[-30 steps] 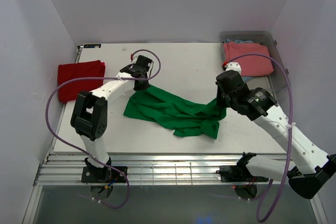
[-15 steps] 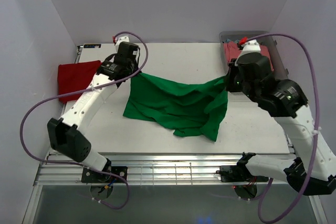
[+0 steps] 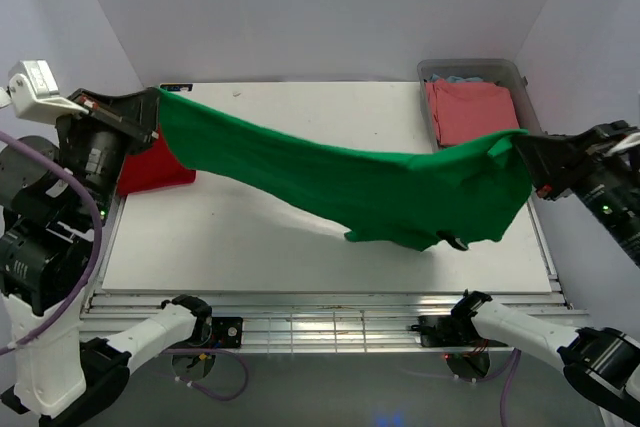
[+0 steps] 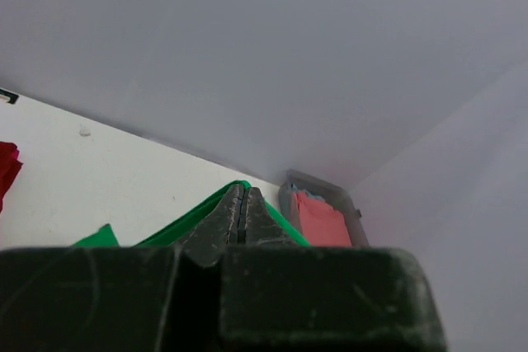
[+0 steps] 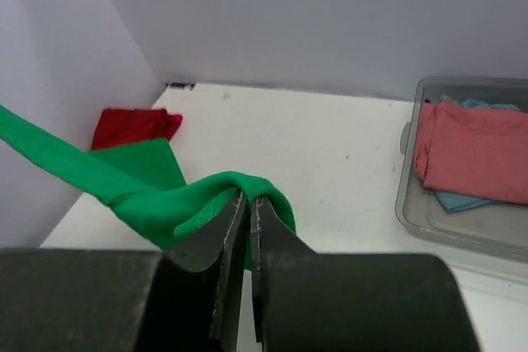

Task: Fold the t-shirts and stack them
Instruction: Flatten the tshirt out

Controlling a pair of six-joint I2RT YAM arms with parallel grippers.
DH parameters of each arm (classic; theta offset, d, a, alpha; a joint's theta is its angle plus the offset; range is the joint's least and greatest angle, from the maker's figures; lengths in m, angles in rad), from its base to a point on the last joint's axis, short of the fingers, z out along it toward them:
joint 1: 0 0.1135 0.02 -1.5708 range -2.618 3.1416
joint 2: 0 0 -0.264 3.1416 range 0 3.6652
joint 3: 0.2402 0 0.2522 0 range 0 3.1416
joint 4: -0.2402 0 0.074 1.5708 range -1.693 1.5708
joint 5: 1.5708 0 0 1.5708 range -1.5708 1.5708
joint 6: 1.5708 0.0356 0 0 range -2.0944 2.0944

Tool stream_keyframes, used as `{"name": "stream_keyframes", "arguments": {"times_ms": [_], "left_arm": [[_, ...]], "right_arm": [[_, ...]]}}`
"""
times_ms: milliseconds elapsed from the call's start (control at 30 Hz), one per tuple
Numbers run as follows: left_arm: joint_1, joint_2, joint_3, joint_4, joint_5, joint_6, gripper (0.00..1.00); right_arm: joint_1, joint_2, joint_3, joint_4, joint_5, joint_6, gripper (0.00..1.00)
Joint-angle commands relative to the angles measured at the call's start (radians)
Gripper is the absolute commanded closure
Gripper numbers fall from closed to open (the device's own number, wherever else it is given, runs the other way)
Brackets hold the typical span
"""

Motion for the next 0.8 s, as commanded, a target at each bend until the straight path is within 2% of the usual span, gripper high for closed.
{"name": "stream_keyframes", "arguments": {"times_ms": [0, 67, 133, 267, 367, 500, 533, 600, 767], "left_arm": [[-0.003, 0.006, -0.05, -0.098, 0.181, 0.023, 1.0], [-0.003, -0.042, -0.089, -0.094, 0.282, 0.007, 1.0], [-0.003, -0.098, -0.086, -0.094, 0.312, -0.018, 1.0], [-0.003, -0.105, -0.023, -0.104, 0.346, -0.082, 1.0], [-0.003, -0.074, -0.003, -0.104, 0.367, -0.113, 1.0], [-0.003, -0.034, -0.104, -0.104, 0.332, -0.109, 1.0], [-0.003, -0.022, -0.128, -0.112, 0.314, -0.109, 1.0], [-0.003, 0.058, -0.187, -0.13, 0.318, -0.1, 1.0], [-0.003, 0.315, -0.247, -0.187, 0.439, -0.057, 1.0]], "right_arm": [[-0.003, 0.07, -0.041, -0.084, -0.141, -0.036, 0.92], [-0.005, 0.057, -0.037, -0.113, -0.233, -0.036, 0.92], [-0.006, 0.035, -0.017, -0.11, -0.291, -0.035, 0.92], [-0.021, 0.026, 0.105, -0.029, -0.336, -0.042, 0.92], [-0.023, 0.009, 0.092, 0.051, -0.333, -0.048, 0.92], [-0.023, 0.001, -0.076, 0.123, -0.202, -0.051, 0.92], [-0.023, 0.012, -0.107, 0.122, -0.112, -0.03, 0.92], [-0.023, 0.026, -0.179, 0.119, -0.031, 0.005, 0.92], [-0.023, 0.167, -0.388, 0.122, -0.026, 0.085, 0.92]]}}
